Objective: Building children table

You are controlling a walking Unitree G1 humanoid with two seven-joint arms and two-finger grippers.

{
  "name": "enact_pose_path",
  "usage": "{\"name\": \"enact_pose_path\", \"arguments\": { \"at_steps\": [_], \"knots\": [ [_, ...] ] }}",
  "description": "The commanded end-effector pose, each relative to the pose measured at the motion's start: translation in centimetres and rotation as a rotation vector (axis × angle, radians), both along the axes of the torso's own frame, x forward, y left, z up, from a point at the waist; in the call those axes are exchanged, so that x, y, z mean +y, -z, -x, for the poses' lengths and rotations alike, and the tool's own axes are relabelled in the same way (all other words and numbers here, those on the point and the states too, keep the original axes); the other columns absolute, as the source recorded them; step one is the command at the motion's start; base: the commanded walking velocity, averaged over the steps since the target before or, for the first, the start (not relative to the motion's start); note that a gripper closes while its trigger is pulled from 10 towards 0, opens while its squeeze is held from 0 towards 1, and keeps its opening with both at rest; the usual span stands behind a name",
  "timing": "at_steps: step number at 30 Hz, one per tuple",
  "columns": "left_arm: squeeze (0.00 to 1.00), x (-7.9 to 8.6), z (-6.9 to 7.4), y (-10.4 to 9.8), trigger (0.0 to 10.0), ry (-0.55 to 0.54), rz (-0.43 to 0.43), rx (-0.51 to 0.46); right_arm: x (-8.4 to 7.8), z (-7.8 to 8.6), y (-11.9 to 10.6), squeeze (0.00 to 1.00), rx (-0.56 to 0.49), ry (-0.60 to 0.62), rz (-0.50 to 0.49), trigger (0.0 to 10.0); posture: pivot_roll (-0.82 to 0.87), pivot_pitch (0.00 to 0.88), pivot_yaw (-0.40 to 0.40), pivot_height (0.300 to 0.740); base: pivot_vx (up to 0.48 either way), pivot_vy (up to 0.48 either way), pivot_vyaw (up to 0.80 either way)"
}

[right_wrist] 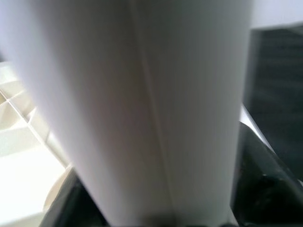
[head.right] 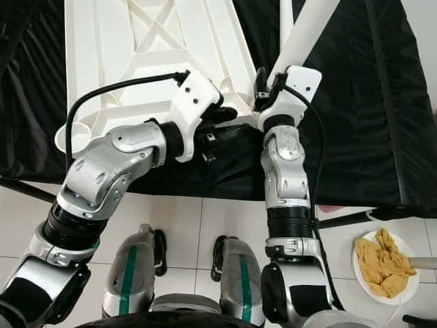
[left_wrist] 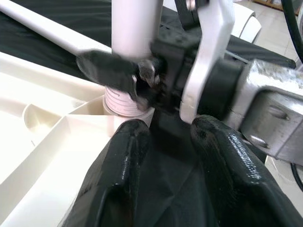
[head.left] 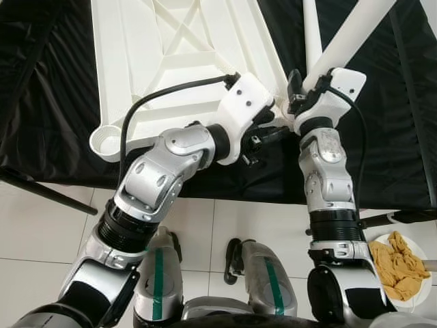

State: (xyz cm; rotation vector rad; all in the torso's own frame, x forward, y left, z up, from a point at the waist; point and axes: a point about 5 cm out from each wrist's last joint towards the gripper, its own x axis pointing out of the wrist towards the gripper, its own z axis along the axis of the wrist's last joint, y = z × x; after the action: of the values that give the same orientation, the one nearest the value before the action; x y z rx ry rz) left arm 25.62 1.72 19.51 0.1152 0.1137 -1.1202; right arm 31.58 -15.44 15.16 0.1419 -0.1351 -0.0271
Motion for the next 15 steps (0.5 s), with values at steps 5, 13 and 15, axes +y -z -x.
{"name": "enact_pose_path", "arguments": {
  "at_steps": [5,13,15],
  "knots": [
    [0.00,0.7,0.0,0.2,10.0,-0.061,-0.010,-0.015,-1.3,0.7,-0.6,1.00,-0.016,-0.190,-0.021,10.0,0.06,0.050,-0.064,0.740,0.000,0.000,0.00],
    [0.00,0.9,-0.2,0.2,10.0,-0.068,-0.010,-0.016,-2.3,0.9,-1.5,1.00,-0.047,-0.281,0.057,10.0,0.05,0.038,-0.061,0.740,0.000,0.000,0.00],
    [0.00,0.9,-0.3,0.2,10.0,-0.066,-0.011,-0.019,-2.8,0.8,-1.6,0.55,-0.041,-0.312,0.081,10.0,0.05,0.033,-0.059,0.740,0.000,0.000,0.00]
  ]
}}
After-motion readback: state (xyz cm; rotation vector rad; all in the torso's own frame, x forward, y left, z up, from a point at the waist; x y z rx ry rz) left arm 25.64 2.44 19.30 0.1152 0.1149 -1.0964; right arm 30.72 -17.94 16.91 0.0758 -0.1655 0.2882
